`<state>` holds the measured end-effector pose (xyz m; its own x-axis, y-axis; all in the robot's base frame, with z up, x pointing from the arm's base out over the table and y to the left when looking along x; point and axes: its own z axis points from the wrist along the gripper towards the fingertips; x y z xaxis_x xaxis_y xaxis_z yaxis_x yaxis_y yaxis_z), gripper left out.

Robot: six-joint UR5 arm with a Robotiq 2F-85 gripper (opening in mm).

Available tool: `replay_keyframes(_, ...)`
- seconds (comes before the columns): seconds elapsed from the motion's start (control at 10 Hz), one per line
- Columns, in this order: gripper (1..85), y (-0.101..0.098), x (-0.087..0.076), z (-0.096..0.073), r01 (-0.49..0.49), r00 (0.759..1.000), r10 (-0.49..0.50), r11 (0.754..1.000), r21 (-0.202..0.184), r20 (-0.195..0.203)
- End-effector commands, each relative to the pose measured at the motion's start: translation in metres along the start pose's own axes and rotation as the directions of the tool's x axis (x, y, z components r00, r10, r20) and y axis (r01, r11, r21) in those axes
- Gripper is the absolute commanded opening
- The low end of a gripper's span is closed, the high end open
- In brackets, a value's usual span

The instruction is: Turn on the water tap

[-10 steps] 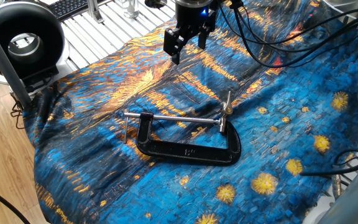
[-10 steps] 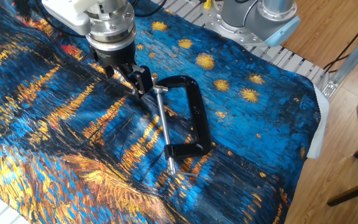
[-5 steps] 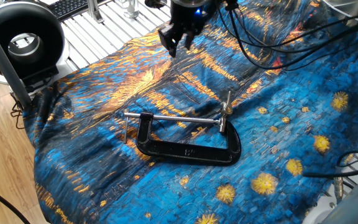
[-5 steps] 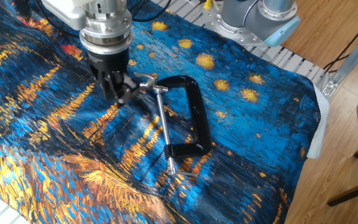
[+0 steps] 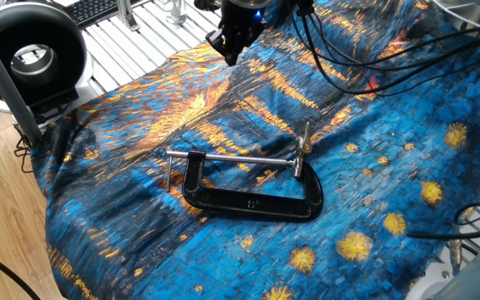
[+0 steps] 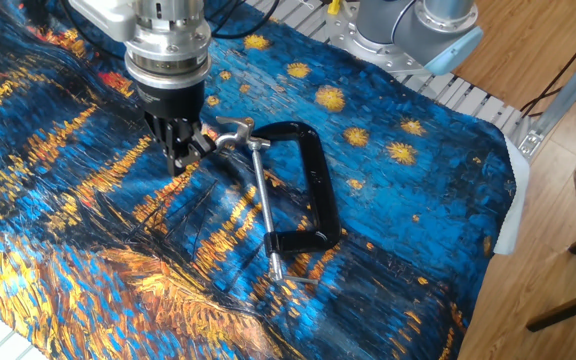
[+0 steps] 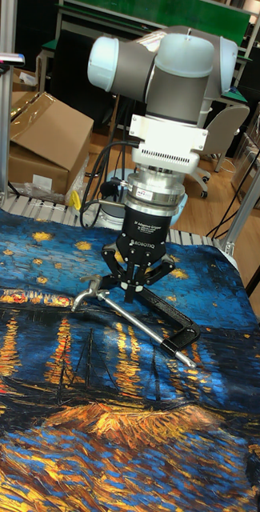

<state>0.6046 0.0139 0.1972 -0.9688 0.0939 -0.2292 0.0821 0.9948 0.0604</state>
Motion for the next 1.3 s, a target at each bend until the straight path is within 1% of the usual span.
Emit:
replay_keyframes(0.0, 1.0, 0.0040, -0.0033, -0.0015, -0.013, 1.000, 0.013, 1.000, -0.018, 0.011)
replay_keyframes(0.8, 1.0, 0.0039, -0.0033, -0.0015, -0.016, 1.000, 0.016, 1.000, -0.018, 0.011)
replay_keyframes(1.2, 1.0, -0.0011, -0.0014, -0.0008, -0.004, 1.000, 0.004, 1.000, 0.007, 0.003)
